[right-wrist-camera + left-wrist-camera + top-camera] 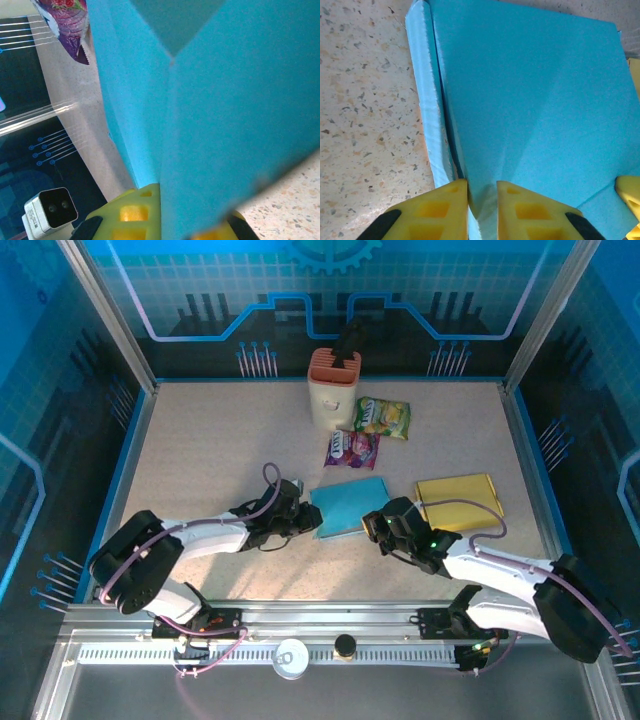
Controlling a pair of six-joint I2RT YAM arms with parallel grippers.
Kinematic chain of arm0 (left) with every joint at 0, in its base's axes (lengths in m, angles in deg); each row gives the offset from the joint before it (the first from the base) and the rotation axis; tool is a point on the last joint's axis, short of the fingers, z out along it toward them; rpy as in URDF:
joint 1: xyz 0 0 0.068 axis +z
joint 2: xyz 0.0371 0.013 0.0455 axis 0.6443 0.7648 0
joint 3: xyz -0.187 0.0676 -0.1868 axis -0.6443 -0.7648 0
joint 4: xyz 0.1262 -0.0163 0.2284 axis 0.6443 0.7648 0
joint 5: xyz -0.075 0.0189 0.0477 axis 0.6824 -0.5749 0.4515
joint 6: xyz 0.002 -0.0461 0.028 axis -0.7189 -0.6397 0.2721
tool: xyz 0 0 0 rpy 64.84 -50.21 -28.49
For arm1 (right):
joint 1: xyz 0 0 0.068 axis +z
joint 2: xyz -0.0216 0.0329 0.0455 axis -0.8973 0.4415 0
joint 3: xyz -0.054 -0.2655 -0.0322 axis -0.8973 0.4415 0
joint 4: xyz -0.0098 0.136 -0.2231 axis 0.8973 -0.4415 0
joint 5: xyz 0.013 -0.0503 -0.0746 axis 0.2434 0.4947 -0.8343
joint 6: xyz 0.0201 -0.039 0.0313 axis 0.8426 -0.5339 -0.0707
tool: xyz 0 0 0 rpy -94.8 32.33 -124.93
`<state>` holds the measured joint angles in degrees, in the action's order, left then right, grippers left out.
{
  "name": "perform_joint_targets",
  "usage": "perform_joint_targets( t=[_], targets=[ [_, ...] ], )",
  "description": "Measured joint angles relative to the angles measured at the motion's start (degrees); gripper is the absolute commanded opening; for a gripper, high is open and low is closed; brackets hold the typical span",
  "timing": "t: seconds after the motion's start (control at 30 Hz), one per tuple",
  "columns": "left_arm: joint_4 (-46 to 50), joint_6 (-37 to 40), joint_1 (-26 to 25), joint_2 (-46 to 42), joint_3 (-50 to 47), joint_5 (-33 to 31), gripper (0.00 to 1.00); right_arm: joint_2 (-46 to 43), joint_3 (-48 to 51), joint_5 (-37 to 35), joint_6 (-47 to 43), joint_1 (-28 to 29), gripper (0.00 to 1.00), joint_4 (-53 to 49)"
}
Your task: Fold the paper box
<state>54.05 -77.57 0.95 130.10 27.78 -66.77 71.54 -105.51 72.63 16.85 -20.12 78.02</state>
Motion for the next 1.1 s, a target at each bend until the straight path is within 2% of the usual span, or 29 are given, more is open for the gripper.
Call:
perform_joint_targets(
  t=[0.07, 0.23, 0.4, 0.5, 0.67, 0.87, 0.97, 1.1],
  targets=[
    [0.0, 0.0, 0.0, 0.09, 0.0, -0.02, 0.2, 0.28, 0.33, 0.09, 0.0, 0.0, 0.0, 0.2],
    [1.4, 0.22, -0.02, -0.87, 0.0, -0.74, 0.37, 0.31, 1.16, 0.37, 0.02, 0.0, 0.0, 1.2],
    [6.82, 1.99, 0.0, -7.32, -0.04, -4.66, 0.53, 0.28, 1.16, 0.44, -0.02, 0.0, 0.0, 1.18],
    [8.79, 3.02, 0.0, -9.66, 0.0, -6.12, 0.53, 0.31, 1.16, 0.46, 0.0, 0.0, 0.0, 1.18],
    [8.55, 3.41, 0.0, -6.86, 0.09, -5.62, 0.52, 0.31, 1.16, 0.63, -0.04, -0.02, 0.0, 1.18],
    [5.07, 3.13, 0.0, -0.96, 0.11, -3.23, 0.37, 0.31, 1.16, 0.66, -0.44, -0.02, 0.04, 1.07],
    [3.19, 3.04, 0.0, 0.0, 0.11, -2.58, 0.34, 0.31, 1.46, 0.66, -0.66, -0.15, 0.13, 0.83],
    [0.92, 2.99, 0.0, 1.01, 0.09, -2.6, 0.31, -0.07, 2.43, 1.2, -2.01, -0.31, 0.42, -0.83]
  ],
)
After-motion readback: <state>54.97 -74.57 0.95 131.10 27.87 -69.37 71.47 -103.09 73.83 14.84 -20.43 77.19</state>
